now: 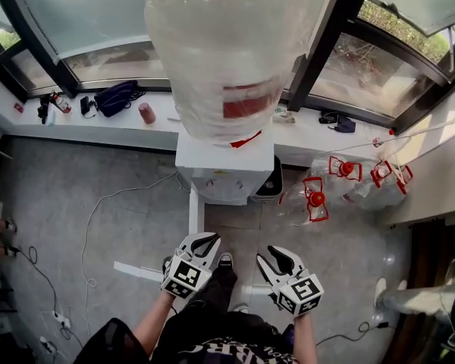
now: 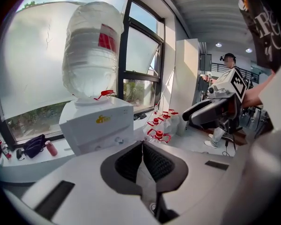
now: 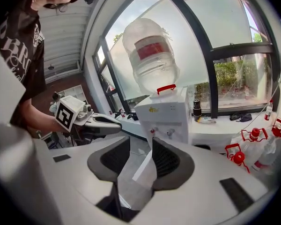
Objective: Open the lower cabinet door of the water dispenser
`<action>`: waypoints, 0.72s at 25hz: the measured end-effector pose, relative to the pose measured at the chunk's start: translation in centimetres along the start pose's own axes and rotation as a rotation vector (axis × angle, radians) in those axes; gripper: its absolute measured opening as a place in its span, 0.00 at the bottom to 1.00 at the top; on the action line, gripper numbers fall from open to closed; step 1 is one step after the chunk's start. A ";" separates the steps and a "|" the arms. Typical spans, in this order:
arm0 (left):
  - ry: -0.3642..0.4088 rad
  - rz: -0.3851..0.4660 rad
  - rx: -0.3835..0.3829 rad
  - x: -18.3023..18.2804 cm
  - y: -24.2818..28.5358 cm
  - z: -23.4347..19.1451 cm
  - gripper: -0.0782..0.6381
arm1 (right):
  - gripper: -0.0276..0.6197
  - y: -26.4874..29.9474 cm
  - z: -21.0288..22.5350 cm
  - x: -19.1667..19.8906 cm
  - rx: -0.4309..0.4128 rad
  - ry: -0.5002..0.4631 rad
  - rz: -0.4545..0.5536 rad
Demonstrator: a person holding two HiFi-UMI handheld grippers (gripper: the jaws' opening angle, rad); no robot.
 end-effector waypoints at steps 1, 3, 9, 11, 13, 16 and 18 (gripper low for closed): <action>-0.009 0.007 -0.012 -0.1 -0.5 0.2 0.14 | 0.29 -0.4 -0.3 0.2 -0.003 -0.004 0.002; -0.027 0.009 -0.024 -0.1 -1.4 0.8 0.14 | 0.29 -1.3 -0.9 0.5 -0.005 -0.008 0.012; -0.007 0.044 -0.043 -0.8 -4.8 5.6 0.14 | 0.27 -5.5 -4.0 1.6 -0.016 -0.049 0.063; -0.012 0.069 -0.048 -1.1 -6.0 8.1 0.14 | 0.25 -7.4 -5.3 2.6 -0.019 -0.074 0.073; -0.024 0.092 -0.047 -1.0 -7.5 10.9 0.14 | 0.22 -9.5 -6.9 3.6 -0.018 -0.096 0.085; -0.038 0.114 -0.029 -0.3 -10.0 15.2 0.14 | 0.15 -12.7 -9.5 5.0 -0.012 -0.136 0.114; -0.043 0.124 -0.017 0.4 -11.5 18.0 0.14 | 0.10 -14.7 -10.9 6.3 -0.013 -0.151 0.135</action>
Point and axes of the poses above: the fingertips, and each gripper's own axes: y forward along the fingers, z to its right, x out of its underside, the point moved 6 cm from there along -y, backward along the fingers, and after that the axes turned 5 degrees about -z, right-handed, at the moved point
